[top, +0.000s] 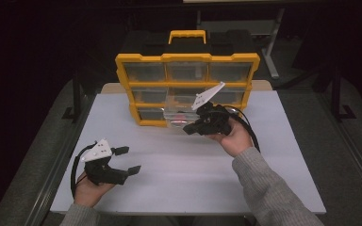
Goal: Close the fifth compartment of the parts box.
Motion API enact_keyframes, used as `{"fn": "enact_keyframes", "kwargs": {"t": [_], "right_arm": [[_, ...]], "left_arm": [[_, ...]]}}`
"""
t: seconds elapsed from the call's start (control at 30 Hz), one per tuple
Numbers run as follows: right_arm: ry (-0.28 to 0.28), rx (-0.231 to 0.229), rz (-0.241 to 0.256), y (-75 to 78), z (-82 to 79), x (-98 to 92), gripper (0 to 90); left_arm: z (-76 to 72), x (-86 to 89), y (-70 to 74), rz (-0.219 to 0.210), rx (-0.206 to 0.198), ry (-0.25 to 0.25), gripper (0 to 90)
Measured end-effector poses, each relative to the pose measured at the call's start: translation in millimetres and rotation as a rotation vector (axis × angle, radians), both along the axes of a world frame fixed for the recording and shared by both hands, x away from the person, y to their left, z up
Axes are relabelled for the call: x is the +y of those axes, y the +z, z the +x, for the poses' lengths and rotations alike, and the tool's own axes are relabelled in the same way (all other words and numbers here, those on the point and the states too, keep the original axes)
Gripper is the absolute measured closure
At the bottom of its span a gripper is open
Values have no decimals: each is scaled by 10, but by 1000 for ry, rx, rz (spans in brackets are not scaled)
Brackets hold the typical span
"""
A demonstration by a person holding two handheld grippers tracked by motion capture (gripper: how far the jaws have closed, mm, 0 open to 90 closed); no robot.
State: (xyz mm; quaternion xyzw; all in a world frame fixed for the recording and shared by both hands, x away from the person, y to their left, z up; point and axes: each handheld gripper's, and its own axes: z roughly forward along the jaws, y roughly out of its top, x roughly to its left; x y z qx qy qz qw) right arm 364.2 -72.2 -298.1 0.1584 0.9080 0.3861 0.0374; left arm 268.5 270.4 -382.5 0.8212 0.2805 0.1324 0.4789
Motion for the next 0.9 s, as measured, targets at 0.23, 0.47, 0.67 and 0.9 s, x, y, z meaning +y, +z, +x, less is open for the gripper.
{"fn": "enact_keyframes", "kwargs": {"t": [0.23,0.47,0.67,0.9], "right_arm": [[-3,-24,-27,25,49,116,890],[-28,-44,-34,20,108,174,890],[-24,-61,-54,22,107,216,891],[-29,-62,-55,43,145,201,891]], "left_arm": [[9,-4,-18,5,-2,-4,177],[4,17,-6,-1,4,9,178],[15,36,-3,1,6,10,178],[15,46,-5,-13,1,14,178]]}}
